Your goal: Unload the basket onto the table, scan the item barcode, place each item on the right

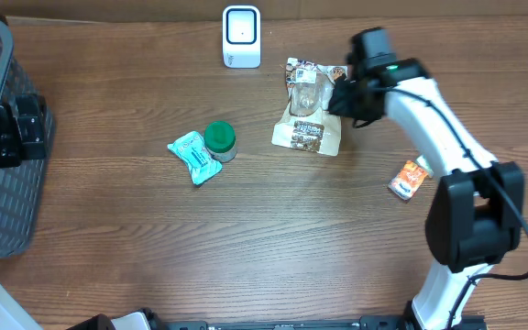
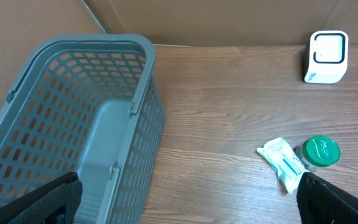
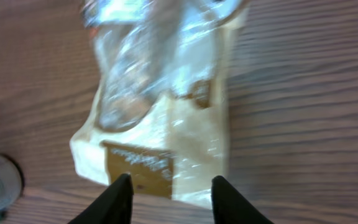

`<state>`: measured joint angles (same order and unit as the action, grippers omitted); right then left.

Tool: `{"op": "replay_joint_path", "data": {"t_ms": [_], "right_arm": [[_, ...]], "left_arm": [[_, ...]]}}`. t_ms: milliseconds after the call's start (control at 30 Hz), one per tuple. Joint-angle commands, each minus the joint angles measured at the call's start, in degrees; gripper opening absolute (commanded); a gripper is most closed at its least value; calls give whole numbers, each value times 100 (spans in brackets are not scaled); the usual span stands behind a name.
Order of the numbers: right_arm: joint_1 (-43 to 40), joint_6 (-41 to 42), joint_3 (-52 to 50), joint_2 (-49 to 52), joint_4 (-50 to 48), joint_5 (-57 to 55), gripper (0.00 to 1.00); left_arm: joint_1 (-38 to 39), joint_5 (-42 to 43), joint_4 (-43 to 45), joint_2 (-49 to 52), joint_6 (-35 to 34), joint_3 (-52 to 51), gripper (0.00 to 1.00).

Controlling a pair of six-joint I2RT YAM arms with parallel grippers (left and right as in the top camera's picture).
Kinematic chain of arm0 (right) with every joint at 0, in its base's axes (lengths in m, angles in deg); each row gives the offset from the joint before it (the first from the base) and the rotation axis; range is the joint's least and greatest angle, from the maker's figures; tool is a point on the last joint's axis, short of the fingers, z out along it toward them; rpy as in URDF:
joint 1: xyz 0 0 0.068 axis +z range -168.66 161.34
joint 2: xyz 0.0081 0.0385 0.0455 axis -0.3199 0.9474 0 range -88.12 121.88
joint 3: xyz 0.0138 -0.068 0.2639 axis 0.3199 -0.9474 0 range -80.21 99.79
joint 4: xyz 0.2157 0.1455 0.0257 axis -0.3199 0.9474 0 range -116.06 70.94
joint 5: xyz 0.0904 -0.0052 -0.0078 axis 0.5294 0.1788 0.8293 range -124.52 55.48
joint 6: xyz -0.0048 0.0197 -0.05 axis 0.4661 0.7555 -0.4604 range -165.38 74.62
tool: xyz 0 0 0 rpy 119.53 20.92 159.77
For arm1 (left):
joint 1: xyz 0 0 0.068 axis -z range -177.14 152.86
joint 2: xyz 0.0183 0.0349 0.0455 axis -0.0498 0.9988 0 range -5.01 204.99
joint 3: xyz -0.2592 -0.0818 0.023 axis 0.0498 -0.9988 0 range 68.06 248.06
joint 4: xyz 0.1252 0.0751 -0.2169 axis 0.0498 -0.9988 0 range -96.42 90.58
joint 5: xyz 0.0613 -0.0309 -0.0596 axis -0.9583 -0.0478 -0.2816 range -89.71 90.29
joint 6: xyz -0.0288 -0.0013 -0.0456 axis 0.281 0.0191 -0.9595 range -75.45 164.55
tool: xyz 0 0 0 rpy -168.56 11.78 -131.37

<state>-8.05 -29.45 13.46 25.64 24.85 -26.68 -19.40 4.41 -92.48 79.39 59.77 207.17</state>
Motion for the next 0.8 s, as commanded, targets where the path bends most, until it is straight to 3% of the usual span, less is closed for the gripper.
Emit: {"op": "replay_joint_path", "data": {"t_ms": [0,533,767], "right_arm": [[-385,-275,4,160,-146,1248,45],[-610,-426,4,629,-326,1650,46],[-632,-424,4,629,-409,1797,46]], "left_arm": [[-22,37,22,-4,87,13,100],[-22,61,50,-4,79,13,100],[-22,2557,588,0,-1139,13,100]]}}
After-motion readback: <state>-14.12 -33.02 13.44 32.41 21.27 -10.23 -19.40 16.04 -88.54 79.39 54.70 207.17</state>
